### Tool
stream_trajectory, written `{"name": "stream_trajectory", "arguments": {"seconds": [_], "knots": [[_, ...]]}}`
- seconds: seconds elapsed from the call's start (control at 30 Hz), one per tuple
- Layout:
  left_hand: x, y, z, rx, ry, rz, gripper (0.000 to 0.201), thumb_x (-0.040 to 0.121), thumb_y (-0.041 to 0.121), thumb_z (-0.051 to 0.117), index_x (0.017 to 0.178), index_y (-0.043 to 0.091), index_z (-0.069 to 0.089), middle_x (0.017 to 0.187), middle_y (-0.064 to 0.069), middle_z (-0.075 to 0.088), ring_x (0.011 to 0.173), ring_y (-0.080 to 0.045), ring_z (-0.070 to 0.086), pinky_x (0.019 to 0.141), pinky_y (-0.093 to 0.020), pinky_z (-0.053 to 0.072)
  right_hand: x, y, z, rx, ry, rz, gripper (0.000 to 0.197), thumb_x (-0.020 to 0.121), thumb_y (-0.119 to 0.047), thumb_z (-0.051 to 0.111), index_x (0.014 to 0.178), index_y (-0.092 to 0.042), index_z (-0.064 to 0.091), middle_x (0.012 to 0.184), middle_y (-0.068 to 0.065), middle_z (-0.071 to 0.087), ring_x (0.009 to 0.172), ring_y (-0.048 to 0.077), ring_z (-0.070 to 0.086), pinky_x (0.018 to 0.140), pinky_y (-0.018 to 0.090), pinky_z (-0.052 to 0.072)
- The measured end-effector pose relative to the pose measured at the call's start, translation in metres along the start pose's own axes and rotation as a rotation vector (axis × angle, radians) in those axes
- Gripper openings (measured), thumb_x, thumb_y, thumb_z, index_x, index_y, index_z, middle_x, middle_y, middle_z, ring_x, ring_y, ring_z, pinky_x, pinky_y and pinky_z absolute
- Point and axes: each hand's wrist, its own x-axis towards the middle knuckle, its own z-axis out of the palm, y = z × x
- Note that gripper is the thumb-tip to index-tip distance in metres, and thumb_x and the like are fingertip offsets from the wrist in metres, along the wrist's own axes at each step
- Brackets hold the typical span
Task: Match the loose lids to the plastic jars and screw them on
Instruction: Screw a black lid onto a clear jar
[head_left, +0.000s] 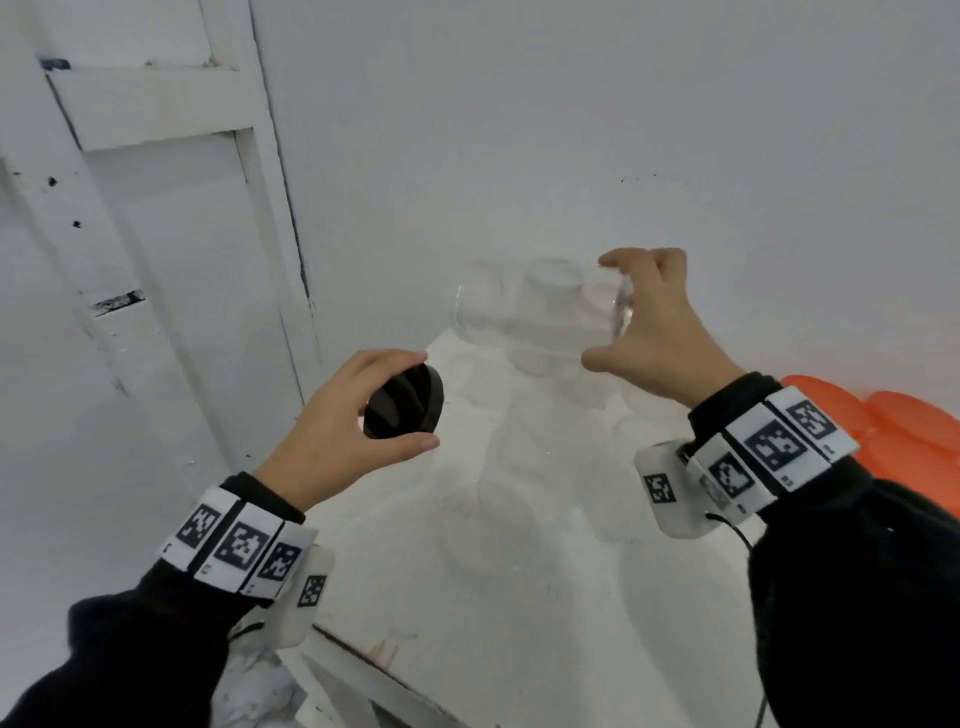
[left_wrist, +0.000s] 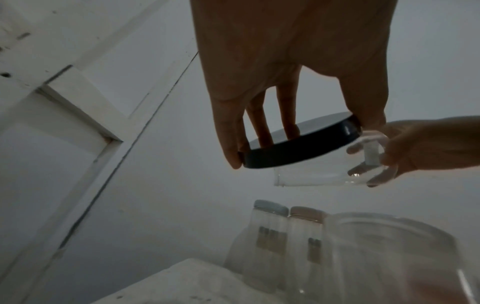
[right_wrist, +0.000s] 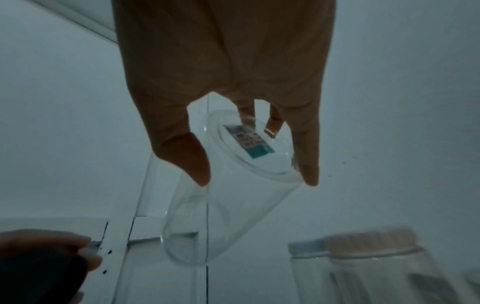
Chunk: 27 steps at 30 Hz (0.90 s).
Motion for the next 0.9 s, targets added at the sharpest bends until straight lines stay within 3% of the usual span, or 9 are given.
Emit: {"name": "stream_trajectory", "arguments": {"seconds": [0.07,0.2,0.27,0.43,0.57,0.63,0.77,0.83,0.9], "knots": [[0.004,0.010,0.007,-0.018,-0.008,0.026,0.071,0.062,0.057,0.067,0.128,0.037,0.050,0.123,0.020,0.047,0.116,0.002,0.045,0.087,-0.012,0.041,-0.012,0.015,-0.008,0.030,0.045,0.042,0.075,0.066,0.001,0.072,0.130,-0.012,0.034,0.120,0.001,0.021,0.078,0.006,0.043,0.061,0.012,0.045],[0.014,0.031,0.023,-0.047,-0.015,0.083,0.068,0.062,0.055,0.068,0.126,0.039,0.049,0.124,0.021,0.047,0.117,0.001,0.046,0.087,-0.007,0.041,-0.036,0.050,-0.022,0.137,0.101,0.153,0.078,0.064,0.006,0.072,0.124,-0.014,0.027,0.126,0.006,0.029,0.111,0.019,0.043,0.074,0.028,0.047],[0.018,0.042,0.033,-0.060,-0.030,0.113,0.068,0.063,0.054,0.068,0.127,0.038,0.049,0.125,0.020,0.047,0.118,0.000,0.046,0.088,-0.010,0.043,-0.049,0.063,-0.030,0.207,0.104,0.204,0.080,0.063,0.005,0.077,0.123,-0.016,0.027,0.128,0.009,0.032,0.114,0.020,0.044,0.072,0.024,0.043],[0.027,0.064,0.056,-0.087,-0.082,0.160,0.069,0.064,0.052,0.069,0.128,0.036,0.049,0.125,0.020,0.047,0.119,-0.002,0.046,0.092,-0.015,0.044,-0.083,0.088,-0.050,0.213,0.189,0.268,0.082,0.061,-0.034,0.084,0.128,-0.028,0.038,0.122,0.002,0.042,0.106,0.018,0.055,0.087,0.035,0.046],[0.031,0.077,0.075,-0.104,-0.123,0.188,0.069,0.065,0.052,0.070,0.129,0.035,0.049,0.126,0.021,0.047,0.121,-0.003,0.045,0.096,-0.027,0.045,-0.104,0.105,-0.056,0.252,0.239,0.350,0.073,0.064,-0.030,0.083,0.123,-0.016,0.041,0.117,-0.001,0.051,0.103,0.012,0.056,0.072,0.012,0.042],[0.033,0.084,0.085,-0.121,-0.146,0.203,0.070,0.065,0.051,0.070,0.129,0.033,0.049,0.127,0.019,0.047,0.122,-0.005,0.045,0.098,-0.031,0.044,-0.114,0.112,-0.057,0.259,0.227,0.385,0.068,0.065,-0.023,0.084,0.116,-0.015,0.039,0.117,-0.002,0.052,0.103,0.009,0.056,0.065,0.008,0.042],[0.037,0.096,0.102,-0.140,-0.191,0.224,0.070,0.066,0.051,0.070,0.130,0.032,0.048,0.127,0.018,0.047,0.122,-0.005,0.045,0.099,-0.031,0.044,-0.132,0.126,-0.056,0.306,0.169,0.449,0.068,0.059,-0.011,0.086,0.105,-0.014,0.035,0.113,0.002,0.052,0.103,0.015,0.056,0.071,0.024,0.048],[0.038,0.101,0.111,-0.153,-0.200,0.241,0.070,0.066,0.051,0.070,0.130,0.032,0.048,0.127,0.018,0.047,0.122,-0.005,0.045,0.099,-0.031,0.045,-0.141,0.130,-0.055,0.313,0.130,0.486,0.077,0.049,-0.014,0.090,0.103,-0.019,0.035,0.111,0.002,0.050,0.102,0.016,0.056,0.077,0.039,0.052],[0.040,0.105,0.119,-0.159,-0.210,0.257,0.069,0.067,0.051,0.070,0.130,0.032,0.048,0.127,0.017,0.047,0.122,-0.005,0.045,0.098,-0.032,0.045,-0.150,0.134,-0.055,0.300,0.069,0.513,0.086,0.041,-0.026,0.086,0.111,-0.022,0.036,0.109,0.000,0.046,0.101,0.015,0.054,0.080,0.039,0.053]]}}
